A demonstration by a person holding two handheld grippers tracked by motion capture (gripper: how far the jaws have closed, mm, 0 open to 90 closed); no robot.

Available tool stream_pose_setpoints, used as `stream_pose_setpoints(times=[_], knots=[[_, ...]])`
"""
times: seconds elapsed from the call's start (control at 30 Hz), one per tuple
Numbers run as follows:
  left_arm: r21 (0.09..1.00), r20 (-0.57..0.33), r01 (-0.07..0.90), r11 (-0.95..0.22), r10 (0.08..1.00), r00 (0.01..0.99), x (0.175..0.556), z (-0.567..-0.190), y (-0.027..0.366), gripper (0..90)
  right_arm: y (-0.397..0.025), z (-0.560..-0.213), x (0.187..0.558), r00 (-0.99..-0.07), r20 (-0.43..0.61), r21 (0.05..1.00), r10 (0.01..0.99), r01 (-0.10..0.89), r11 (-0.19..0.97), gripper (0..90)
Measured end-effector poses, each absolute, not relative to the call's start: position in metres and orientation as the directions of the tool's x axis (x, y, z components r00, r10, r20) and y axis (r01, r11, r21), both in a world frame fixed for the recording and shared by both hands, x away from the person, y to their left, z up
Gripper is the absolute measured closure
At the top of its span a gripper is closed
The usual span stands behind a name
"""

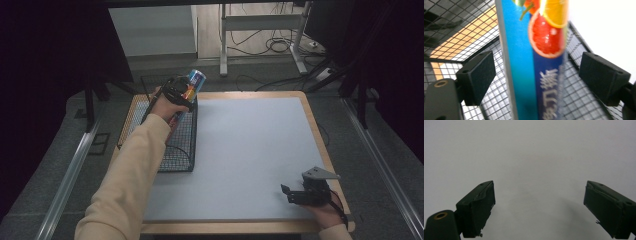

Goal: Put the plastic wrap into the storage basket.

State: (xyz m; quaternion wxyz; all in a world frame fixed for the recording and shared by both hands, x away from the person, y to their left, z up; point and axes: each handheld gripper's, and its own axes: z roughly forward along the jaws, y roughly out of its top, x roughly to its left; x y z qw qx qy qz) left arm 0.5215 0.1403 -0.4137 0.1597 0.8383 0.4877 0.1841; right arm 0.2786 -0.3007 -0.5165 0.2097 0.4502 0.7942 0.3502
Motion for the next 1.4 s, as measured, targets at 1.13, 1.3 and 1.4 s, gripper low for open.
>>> stream_pose_setpoints(times=[1.13, 1.3, 1.4], knots=[[0.702, 0.016, 0.501, -0.506, 0.714, 0.700, 0.370, -0.368, 0.098, 16.3, -0.296, -0.514, 0.274, -0.514, -0.023, 0.751, 0.858, 0.557, 0.354, 10.3], [0.698, 0.012, 0.470, -0.540, 0.665, 0.747, 0.352, -0.380, 0.077, 16.9, -0.295, -0.514, 0.273, -0.514, -0.024, 0.750, 0.857, 0.557, 0.356, 10.3], [0.695, -0.014, 0.452, -0.560, 0.617, 0.787, 0.336, -0.394, 0.058, 17.0, -0.295, -0.513, 0.273, -0.518, -0.027, 0.750, 0.855, 0.555, 0.360, 10.3]])
